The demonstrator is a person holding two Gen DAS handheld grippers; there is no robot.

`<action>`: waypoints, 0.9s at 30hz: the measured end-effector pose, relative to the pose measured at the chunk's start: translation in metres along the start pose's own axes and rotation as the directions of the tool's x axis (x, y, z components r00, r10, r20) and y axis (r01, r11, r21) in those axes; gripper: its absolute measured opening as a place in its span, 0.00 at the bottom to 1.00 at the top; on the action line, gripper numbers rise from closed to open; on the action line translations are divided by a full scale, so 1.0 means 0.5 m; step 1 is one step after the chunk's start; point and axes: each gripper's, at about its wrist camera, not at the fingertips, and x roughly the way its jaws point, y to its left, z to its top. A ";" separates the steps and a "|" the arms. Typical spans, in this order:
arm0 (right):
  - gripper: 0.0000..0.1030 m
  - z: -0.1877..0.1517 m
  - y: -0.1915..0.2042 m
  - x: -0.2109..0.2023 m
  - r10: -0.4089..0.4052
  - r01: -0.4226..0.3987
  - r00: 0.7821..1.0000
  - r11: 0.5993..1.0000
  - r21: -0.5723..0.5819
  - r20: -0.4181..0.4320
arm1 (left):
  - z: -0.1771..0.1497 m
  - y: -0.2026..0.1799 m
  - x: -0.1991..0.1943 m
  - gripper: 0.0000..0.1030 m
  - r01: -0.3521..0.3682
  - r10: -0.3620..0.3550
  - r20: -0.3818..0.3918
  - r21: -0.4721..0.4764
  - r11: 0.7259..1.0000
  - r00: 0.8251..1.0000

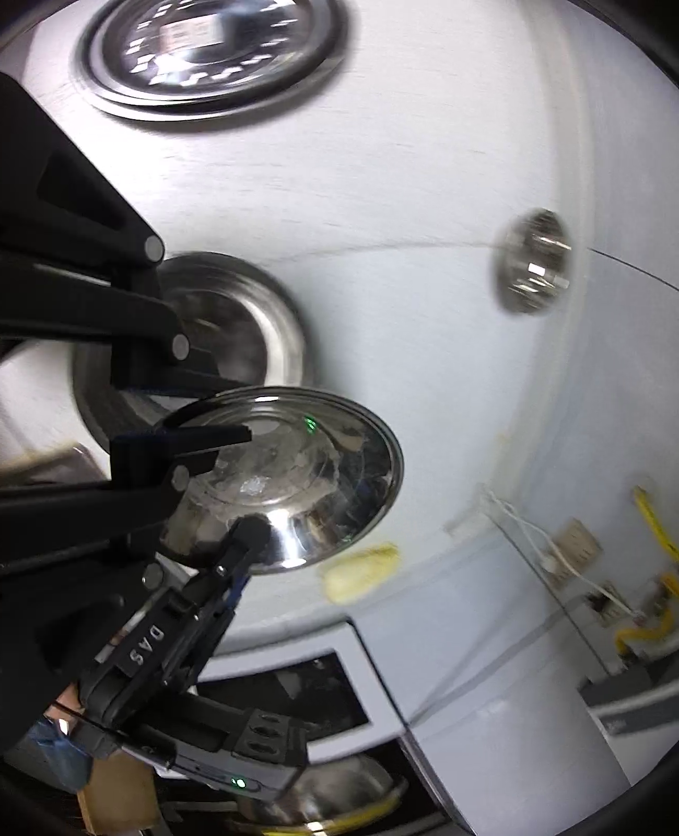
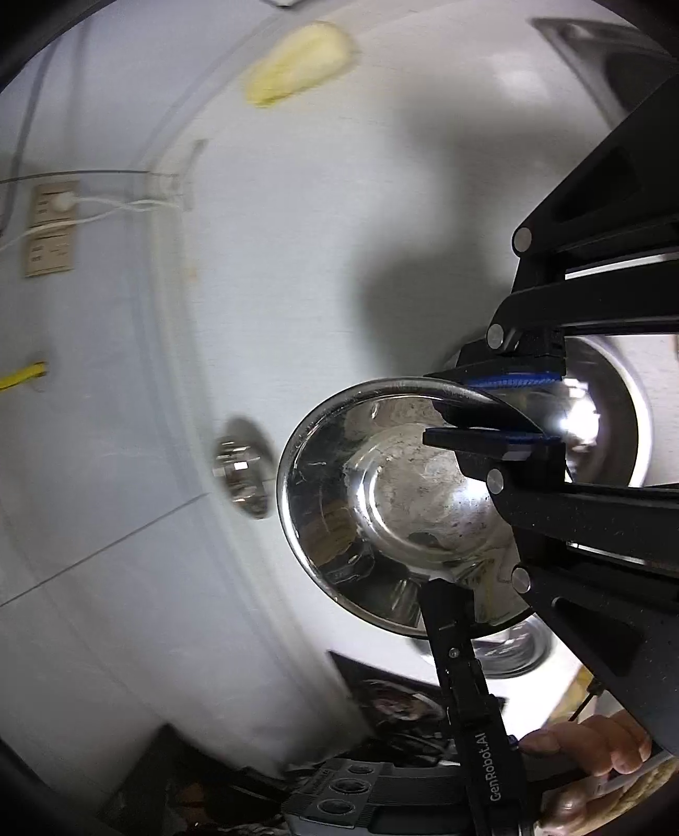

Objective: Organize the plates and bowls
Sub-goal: 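Carry the medium bowl with both tools and lower it into the large bowl, then open both tools and lift them away from the nested bowls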

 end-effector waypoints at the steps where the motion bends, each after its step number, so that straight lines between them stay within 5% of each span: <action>1: 0.12 -0.015 -0.004 0.009 0.001 -0.001 1.000 1.000 0.006 -0.016 | -0.013 0.009 0.013 0.08 -0.013 0.013 -0.017 -0.003 1.000 1.000; 14: 0.11 -0.112 -0.030 0.142 0.004 0.005 0.977 0.999 0.042 -0.211 | -0.091 0.086 0.129 0.09 -0.136 0.123 -0.138 -0.088 0.987 0.983; 27: 0.11 -0.122 -0.045 0.149 0.020 -0.010 0.978 0.999 0.050 -0.206 | -0.075 0.067 0.147 0.12 -0.184 0.175 -0.121 -0.061 0.981 0.977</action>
